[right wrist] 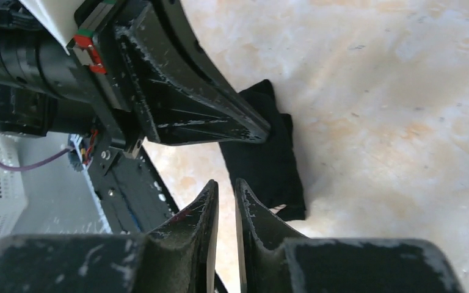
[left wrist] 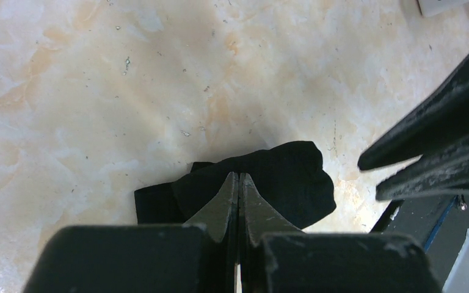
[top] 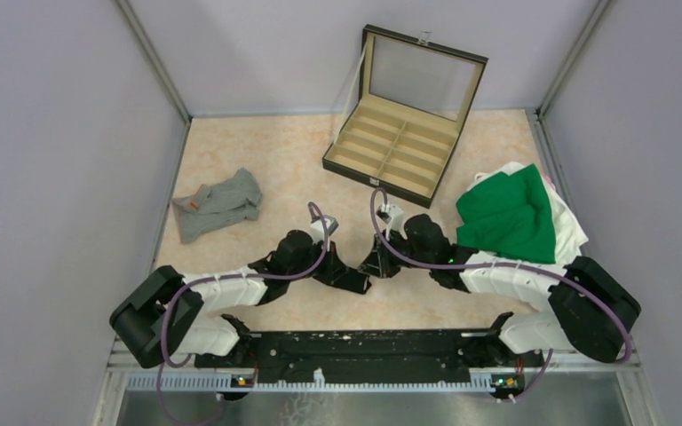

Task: Roll the underwear
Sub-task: Roll the underwear to the center of the board.

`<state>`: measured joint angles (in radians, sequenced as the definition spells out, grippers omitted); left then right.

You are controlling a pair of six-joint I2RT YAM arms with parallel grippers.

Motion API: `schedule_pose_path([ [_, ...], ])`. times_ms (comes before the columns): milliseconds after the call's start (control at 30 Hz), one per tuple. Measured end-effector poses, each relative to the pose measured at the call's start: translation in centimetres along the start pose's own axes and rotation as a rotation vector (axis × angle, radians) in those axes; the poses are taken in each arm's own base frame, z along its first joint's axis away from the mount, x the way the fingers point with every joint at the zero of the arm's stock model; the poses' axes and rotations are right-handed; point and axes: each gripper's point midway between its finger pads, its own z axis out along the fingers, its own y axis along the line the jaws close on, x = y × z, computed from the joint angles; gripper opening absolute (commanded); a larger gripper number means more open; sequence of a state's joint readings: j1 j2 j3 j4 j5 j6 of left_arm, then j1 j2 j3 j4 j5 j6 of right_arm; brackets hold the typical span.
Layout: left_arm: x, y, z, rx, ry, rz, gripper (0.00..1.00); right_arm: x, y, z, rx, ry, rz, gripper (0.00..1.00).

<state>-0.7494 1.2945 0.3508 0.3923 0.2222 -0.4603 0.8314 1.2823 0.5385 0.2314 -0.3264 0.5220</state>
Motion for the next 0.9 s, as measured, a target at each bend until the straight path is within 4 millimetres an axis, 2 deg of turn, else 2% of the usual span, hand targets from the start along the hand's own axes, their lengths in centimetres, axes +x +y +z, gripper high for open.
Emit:
schedule_pose_path([
  [167, 0.0, 0.0, 0.0, 0.002, -0.003, -0.001, 0.0, 1.1, 0.7, 1.1, -0.04, 0.03, 0.006, 0.1],
  [433, 0.2, -0.1, -0.1, 0.008, -0.01, -0.015, 0.0, 4.4, -1.4, 2.7, 0.028, 0.134, 0.064, 0.06],
  [700, 0.5, -0.1, -0.2, 0.017, -0.033, -0.066, 0.0, 5.0, -1.5, 3.3, 0.036, 0.142, 0.097, 0.06],
  [833, 0.6, 0.0, -0.2, 0.019, -0.045, -0.089, 0.0, 5.0, -1.4, 3.5, 0.028, 0.142, 0.108, 0.1],
  [900, 0.6, 0.0, -0.2, 0.02, -0.047, -0.094, 0.0, 5.0, -1.3, 3.5, 0.025, 0.141, 0.106, 0.18],
])
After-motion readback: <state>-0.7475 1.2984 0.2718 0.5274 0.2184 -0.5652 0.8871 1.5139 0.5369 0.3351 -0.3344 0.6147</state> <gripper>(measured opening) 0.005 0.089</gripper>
